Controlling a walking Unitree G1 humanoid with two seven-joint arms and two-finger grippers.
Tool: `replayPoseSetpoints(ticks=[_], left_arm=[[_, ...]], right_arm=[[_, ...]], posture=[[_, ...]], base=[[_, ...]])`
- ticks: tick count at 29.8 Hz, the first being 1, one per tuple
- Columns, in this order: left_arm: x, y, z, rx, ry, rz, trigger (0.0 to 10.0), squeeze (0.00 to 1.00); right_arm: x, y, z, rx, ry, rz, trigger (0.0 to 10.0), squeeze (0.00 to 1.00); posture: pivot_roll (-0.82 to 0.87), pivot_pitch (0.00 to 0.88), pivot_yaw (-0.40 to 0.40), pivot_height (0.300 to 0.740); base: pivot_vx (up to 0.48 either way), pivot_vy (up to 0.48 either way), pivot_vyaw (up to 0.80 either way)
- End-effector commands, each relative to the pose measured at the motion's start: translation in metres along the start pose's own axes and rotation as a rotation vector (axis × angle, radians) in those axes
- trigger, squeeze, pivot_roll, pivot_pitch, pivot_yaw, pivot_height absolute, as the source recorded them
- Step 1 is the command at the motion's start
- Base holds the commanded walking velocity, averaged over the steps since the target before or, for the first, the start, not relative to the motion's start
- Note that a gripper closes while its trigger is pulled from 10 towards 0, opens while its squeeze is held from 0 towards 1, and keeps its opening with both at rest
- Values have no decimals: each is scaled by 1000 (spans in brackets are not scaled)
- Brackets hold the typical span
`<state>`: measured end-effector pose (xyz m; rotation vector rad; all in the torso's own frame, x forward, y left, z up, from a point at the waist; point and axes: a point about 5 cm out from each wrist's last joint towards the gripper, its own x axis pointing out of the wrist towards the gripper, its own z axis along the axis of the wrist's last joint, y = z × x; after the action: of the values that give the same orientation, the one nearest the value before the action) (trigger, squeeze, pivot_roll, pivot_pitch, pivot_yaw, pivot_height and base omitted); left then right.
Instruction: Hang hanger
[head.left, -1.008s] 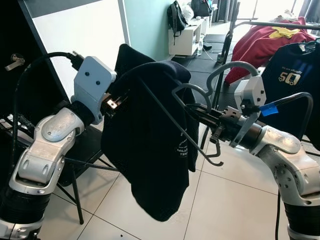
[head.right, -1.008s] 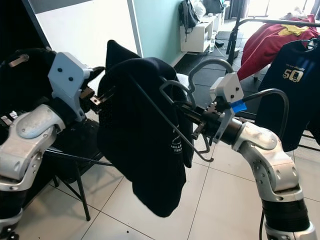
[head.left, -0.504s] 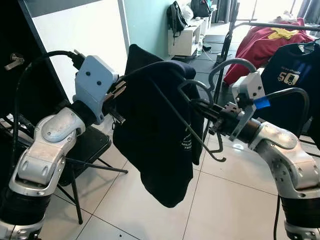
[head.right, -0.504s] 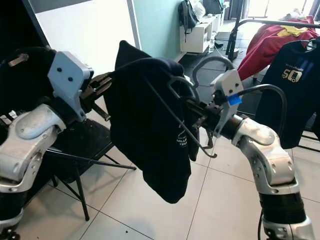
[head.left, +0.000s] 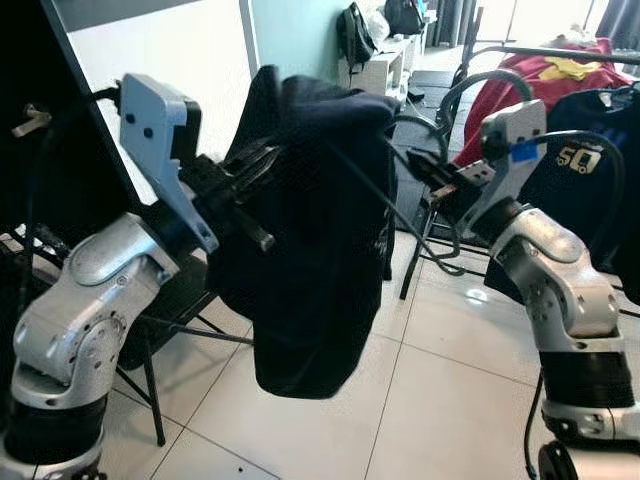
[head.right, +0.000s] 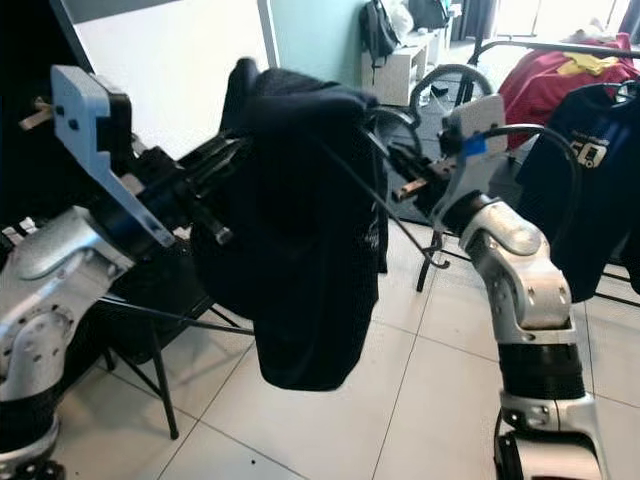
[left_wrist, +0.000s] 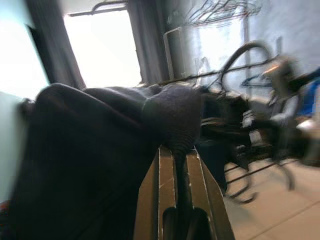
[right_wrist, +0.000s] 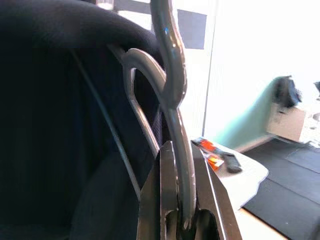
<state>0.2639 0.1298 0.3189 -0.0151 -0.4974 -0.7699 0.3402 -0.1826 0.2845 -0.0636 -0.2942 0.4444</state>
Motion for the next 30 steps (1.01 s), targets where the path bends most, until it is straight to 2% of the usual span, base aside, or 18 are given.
replayPoseSetpoints(ticks=[1, 2, 3, 4, 6, 7, 8, 9, 10, 11, 12, 15, 16, 17, 18, 19, 23, 30], left_arm=[[3, -8, 11, -42, -57, -29, 6353, 0], [6, 4, 12, -60, -77, 68, 6235, 0], [6, 19, 11, -54, -84, 185, 6745, 0], [6, 19, 11, -54, -84, 185, 6745, 0], [5, 38, 10, -36, -81, 320, 7176, 0], [5, 38, 10, -36, -81, 320, 7176, 0], [5, 45, 13, -42, -96, 366, 7490, 0], [5, 45, 13, -42, -96, 366, 7490, 0], [5, 49, 15, -54, -105, 390, 7490, 0], [6, 53, 18, -77, -130, 419, 6549, 0], [6, 55, 21, -97, -145, 435, 6549, 0], [7, 57, 22, -110, -154, 448, 6000, 0], [8, 58, 22, -122, -157, 459, 5412, 0], [9, 59, 21, -132, -155, 472, 5176, 0], [9, 59, 21, -132, -155, 472, 5176, 0], [9, 60, 20, -138, -153, 484, 4941, 0], [10, 61, 16, -147, -138, 505, 4863, 0], [7, 63, 10, -118, -103, 564, 4863, 0]], right_arm=[[2, -9, 5, 13, -28, -95, 10000, 0], [4, 6, -2, 22, 5, -20, 10000, 0], [3, 24, -9, 14, 46, 88, 10000, 0], [3, 24, -9, 14, 46, 88, 10000, 0], [-1, 48, -18, 17, 96, 232, 10000, 0], [-1, 48, -18, 17, 96, 232, 10000, 0], [-7, 61, -24, 10, 136, 311, 10000, 0], [-7, 61, -24, 10, 136, 311, 10000, 0], [-11, 69, -29, 8, 162, 358, 10000, 0], [-15, 78, -35, 5, 189, 386, 10000, 0], [-17, 82, -38, 3, 204, 395, 10000, 0], [-17, 85, -41, 32, 210, 370, 10000, 0], [-15, 86, -42, 69, 205, 313, 10000, 0], [-12, 83, -41, 116, 187, 228, 10000, 0], [-12, 83, -41, 116, 187, 228, 10000, 0], [-10, 80, -40, 150, 173, 161, 10000, 0], [-6, 69, -33, 157, 127, 51, 10000, 0], [-1, 57, -21, 167, 60, -39, 10000, 0]], posture=[[-65, 0, 26, 740], [-67, 0, 26, 740], [-71, 0, 29, 740], [-71, 0, 29, 740], [-77, 0, 34, 740], [-77, 0, 34, 740], [-81, 0, 38, 740], [-81, 0, 38, 740], [-81, 0, 38, 740], [-86, 0, 44, 740], [-86, 0, 44, 740], [-90, 0, 46, 740], [-92, 0, 48, 740], [-95, 0, 51, 740], [-95, 0, 51, 740], [-95, 0, 52, 740], [-94, 0, 52, 740], [-83, 0, 39, 740]], base=[[0, 0, 0], [0, 0, 0], [0, 0, 0], [0, 0, 0], [0, 0, 0], [0, 0, 0], [0, 0, 0], [0, 0, 0], [0, 0, 0], [0, 0, 0], [0, 0, 0], [0, 0, 0], [0, 0, 0], [0, 0, 0], [0, 0, 0], [0, 0, 0], [0, 0, 0], [0, 0, 0]])
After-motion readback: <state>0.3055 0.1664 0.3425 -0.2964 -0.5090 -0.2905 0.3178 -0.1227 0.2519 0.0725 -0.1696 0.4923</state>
